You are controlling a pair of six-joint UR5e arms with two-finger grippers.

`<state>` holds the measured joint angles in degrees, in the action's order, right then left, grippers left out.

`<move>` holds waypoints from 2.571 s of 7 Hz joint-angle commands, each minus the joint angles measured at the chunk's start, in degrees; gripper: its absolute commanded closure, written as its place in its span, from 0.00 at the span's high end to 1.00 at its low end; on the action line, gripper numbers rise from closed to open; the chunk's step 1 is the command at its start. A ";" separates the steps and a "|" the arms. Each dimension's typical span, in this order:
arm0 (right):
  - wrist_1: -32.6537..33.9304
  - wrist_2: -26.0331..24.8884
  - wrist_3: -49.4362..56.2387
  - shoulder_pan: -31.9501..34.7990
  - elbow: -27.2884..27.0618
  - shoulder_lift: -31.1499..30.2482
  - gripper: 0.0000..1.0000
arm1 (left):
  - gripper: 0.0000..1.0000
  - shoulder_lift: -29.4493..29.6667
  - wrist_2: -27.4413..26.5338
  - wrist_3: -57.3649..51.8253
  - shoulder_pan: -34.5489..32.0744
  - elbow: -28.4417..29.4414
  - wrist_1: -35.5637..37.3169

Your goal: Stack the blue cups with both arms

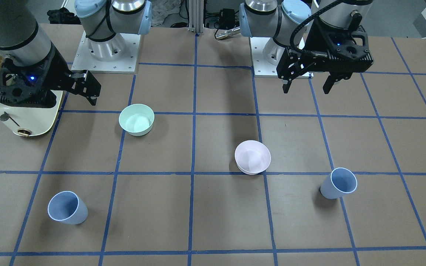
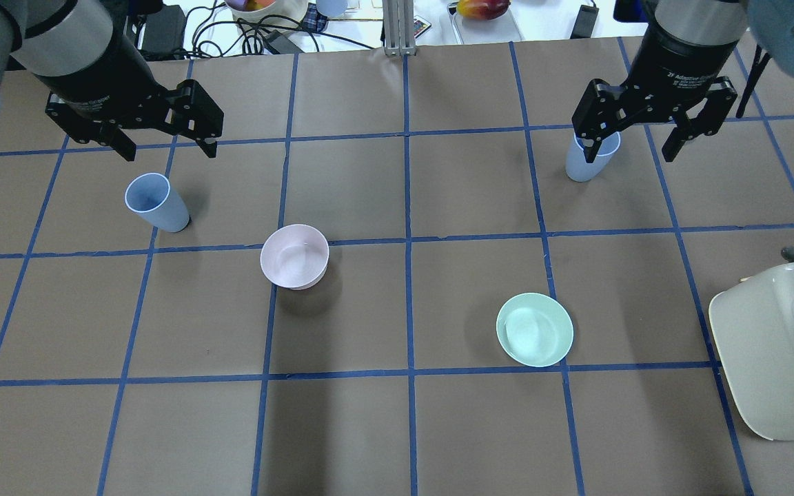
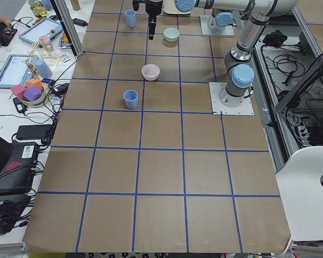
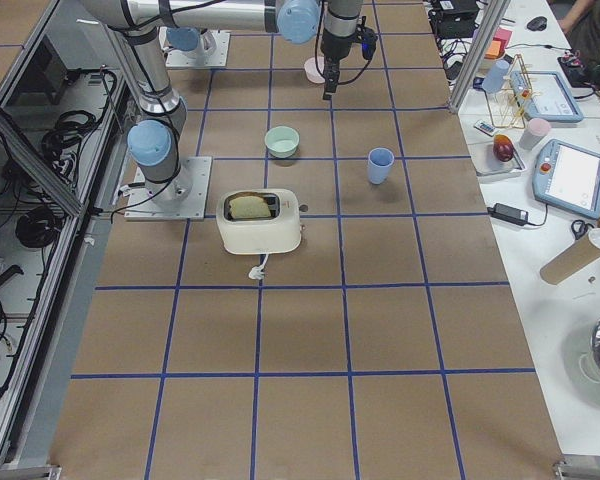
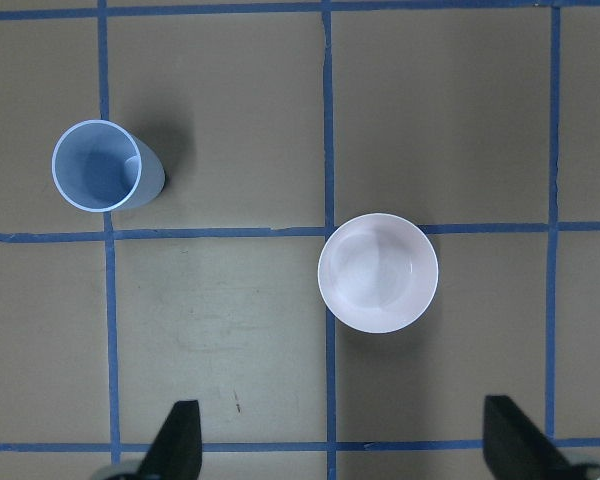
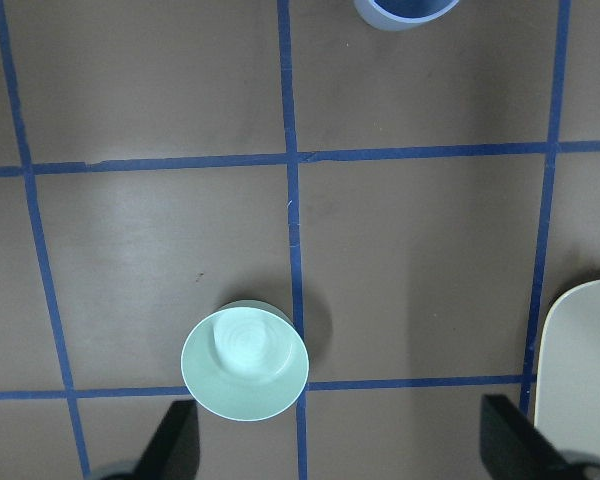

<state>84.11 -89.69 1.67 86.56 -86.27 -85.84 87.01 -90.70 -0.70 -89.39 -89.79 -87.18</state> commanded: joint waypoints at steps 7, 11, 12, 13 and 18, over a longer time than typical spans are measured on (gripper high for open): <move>0.61 -0.22 0.00 0.01 -0.13 0.14 1.00 | 1.00 11.47 -0.09 -6.67 5.15 -2.04 8.46; 13.06 -0.31 1.14 -2.52 1.79 8.55 1.00 | 0.98 23.10 -6.77 -14.33 11.24 -5.83 22.49; 13.36 -0.14 1.23 -4.28 3.37 11.36 1.00 | 0.79 23.98 -6.77 -14.24 11.42 -7.32 22.67; 16.14 -0.23 3.23 -6.03 4.78 14.61 1.00 | 0.56 24.60 -7.03 -14.76 11.51 -8.72 25.54; 26.54 -0.14 6.16 -8.78 4.80 25.36 1.00 | 0.00 22.95 -6.77 -14.51 9.68 -7.78 27.94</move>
<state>109.46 -89.90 8.01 77.84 -80.94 -62.06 111.33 -97.71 -15.81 -78.42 -98.23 -59.37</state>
